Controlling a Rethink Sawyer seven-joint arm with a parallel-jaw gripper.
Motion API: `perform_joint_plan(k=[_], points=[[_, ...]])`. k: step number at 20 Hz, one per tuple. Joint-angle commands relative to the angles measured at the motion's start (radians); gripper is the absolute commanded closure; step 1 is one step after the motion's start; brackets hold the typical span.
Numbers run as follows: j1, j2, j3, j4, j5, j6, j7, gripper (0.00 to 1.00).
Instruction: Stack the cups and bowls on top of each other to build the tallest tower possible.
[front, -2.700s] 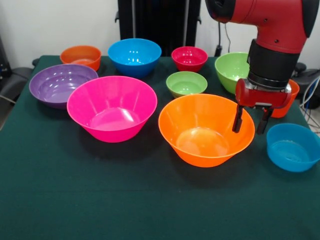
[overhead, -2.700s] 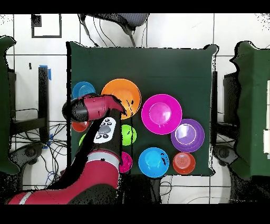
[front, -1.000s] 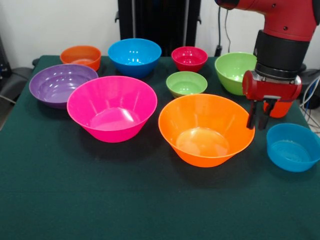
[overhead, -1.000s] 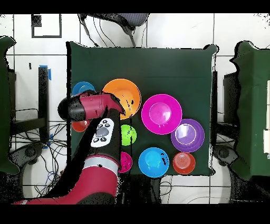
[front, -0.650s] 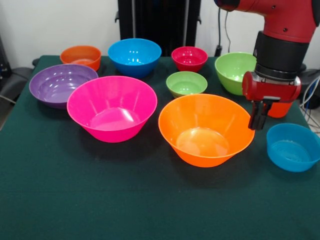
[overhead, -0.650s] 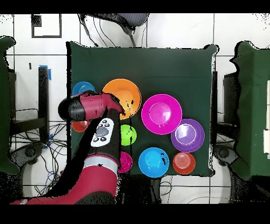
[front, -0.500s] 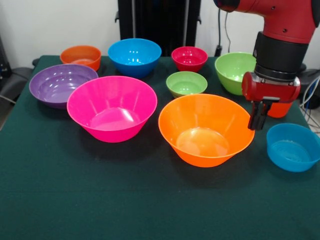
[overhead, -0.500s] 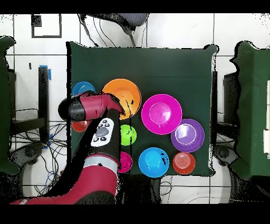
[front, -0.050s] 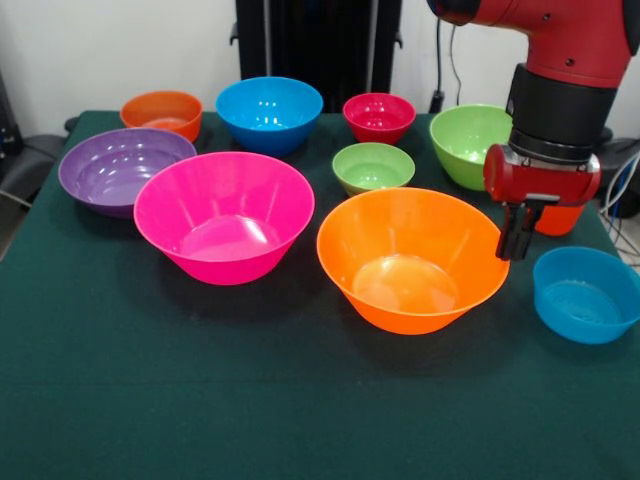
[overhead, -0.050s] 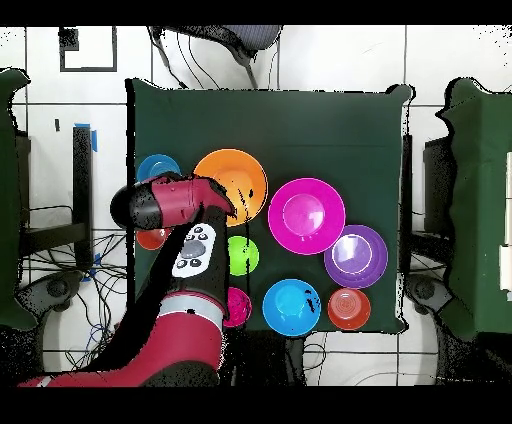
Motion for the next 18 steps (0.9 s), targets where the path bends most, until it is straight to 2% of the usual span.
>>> perform_joint_plan(k=[1, 10, 11, 14, 18], points=[[-0.007, 0.059, 0.107, 0.036, 0.004, 0.047, 0.105, 1.00], [-0.007, 0.078, 0.111, 0.035, -0.003, 0.017, 0.105, 1.00], [-0.005, 0.078, 0.109, 0.035, -0.007, 0.016, 0.102, 0.00], [0.013, 0.081, 0.089, 0.026, -0.016, 0.018, 0.103, 0.00], [0.006, 0.079, 0.094, 0.030, 0.004, 0.034, 0.119, 0.00]])
